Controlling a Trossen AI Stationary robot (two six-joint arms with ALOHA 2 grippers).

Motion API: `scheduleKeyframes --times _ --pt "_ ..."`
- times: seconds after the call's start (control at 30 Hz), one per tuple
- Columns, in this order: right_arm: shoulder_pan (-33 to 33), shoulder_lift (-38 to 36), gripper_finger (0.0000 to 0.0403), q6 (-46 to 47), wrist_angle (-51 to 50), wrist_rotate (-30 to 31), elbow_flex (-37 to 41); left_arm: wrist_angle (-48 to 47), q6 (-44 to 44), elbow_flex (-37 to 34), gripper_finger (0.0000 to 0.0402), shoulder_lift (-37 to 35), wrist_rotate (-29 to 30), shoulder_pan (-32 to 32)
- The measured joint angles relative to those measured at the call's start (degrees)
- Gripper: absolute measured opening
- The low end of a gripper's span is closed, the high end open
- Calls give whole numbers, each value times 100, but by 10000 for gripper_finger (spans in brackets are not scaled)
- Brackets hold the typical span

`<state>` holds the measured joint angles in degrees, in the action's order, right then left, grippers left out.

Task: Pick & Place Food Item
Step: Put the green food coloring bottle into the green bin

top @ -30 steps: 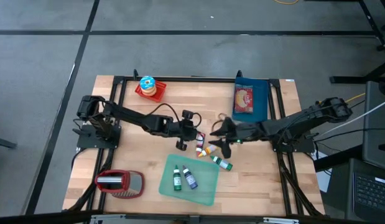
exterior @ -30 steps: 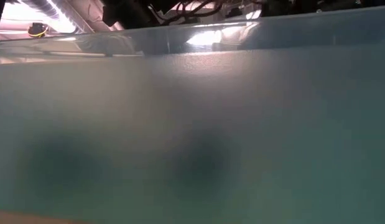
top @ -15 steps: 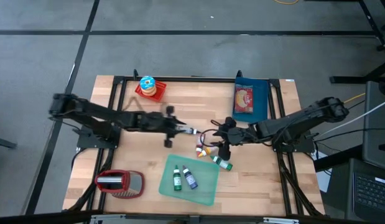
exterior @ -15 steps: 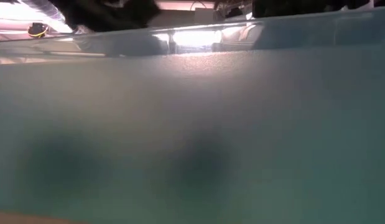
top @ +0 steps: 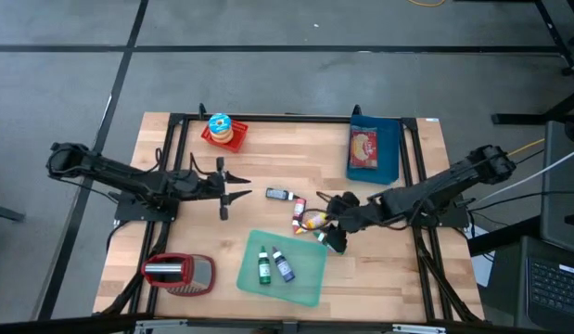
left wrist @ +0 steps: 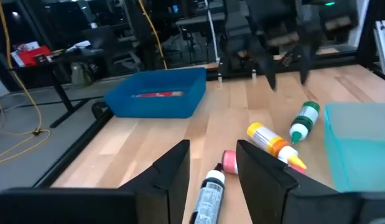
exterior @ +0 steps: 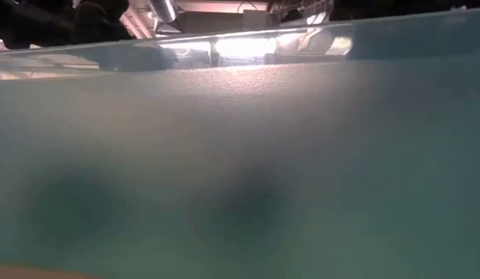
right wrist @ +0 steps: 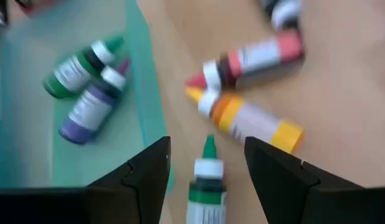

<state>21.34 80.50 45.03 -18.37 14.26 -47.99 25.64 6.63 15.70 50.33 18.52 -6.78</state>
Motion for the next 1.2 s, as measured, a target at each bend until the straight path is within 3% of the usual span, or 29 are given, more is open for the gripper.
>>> scheduleKeyframes --times 0.4,1.0,1.2 --pt "-280 965 210 210 32 -1214 4 16 -36 0 126 15 -215 1" --pt "-559 1312 210 -52 301 -1664 19 -21 -81 0 125 17 -331 4" --pt "-555 1310 210 157 555 -1743 361 -38 -118 0 126 17 -345 4"
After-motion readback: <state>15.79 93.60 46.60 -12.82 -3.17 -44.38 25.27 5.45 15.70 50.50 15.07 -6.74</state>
